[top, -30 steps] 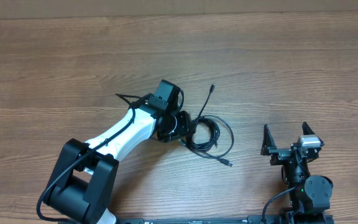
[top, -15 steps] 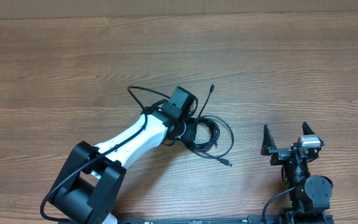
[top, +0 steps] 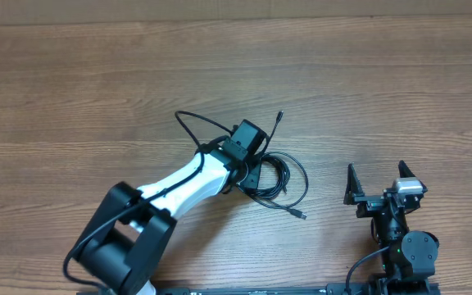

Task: Untangle cables
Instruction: 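Pull the held coil back and left with the left gripper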

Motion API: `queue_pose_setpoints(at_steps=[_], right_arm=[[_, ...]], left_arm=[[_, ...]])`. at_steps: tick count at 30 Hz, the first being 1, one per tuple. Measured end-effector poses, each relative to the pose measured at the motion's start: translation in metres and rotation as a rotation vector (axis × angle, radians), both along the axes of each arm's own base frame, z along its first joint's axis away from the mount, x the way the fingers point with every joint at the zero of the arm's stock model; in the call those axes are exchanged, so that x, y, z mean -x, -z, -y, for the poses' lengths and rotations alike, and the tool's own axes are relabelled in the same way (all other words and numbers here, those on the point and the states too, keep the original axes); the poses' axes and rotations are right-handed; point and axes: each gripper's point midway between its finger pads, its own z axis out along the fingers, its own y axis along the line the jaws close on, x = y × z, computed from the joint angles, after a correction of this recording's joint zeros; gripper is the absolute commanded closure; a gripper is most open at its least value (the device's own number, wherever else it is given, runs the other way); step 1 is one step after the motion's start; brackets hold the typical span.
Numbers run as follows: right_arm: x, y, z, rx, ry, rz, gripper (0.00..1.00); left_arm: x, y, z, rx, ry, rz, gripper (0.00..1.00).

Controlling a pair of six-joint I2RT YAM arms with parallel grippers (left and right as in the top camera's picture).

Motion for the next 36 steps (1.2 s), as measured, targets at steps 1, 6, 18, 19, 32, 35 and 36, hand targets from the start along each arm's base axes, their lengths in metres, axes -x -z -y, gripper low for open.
queue_pose_setpoints(at_steps=[1,6,18,19,32,35,36], right_arm=[[0.000,0.000,0.000,0.000,0.000,0.000,0.00],[0.000,0.000,0.000,0.000,0.000,-0.001,0.00],[0.000,0.000,0.000,0.000,0.000,-0.001,0.00],[0.000,0.000,0.000,0.000,0.000,0.000,0.00],[0.000,0.000,0.000,0.000,0.000,-0.001,0.00],[0.000,0.000,0.000,0.000,0.000,0.000,0.00],[0.000,0.000,0.000,0.000,0.000,-0.001,0.00]], left_arm=[[-0.001,0.004,0.001,-0.002,0.000,-0.004,0.74],[-0.008,0.010,0.011,0.020,0.008,-0.010,0.95],[-0.001,0.006,-0.009,-0.088,0.070,-0.070,0.96],[0.001,0.004,-0.021,-0.129,0.057,-0.089,0.96],[-0.028,-0.162,-0.076,-0.019,-0.105,0.213,0.96],[-0.021,-0.181,-0.077,0.002,-0.080,0.255,0.96],[-0.019,-0.184,-0.078,0.003,-0.071,0.263,0.96]])
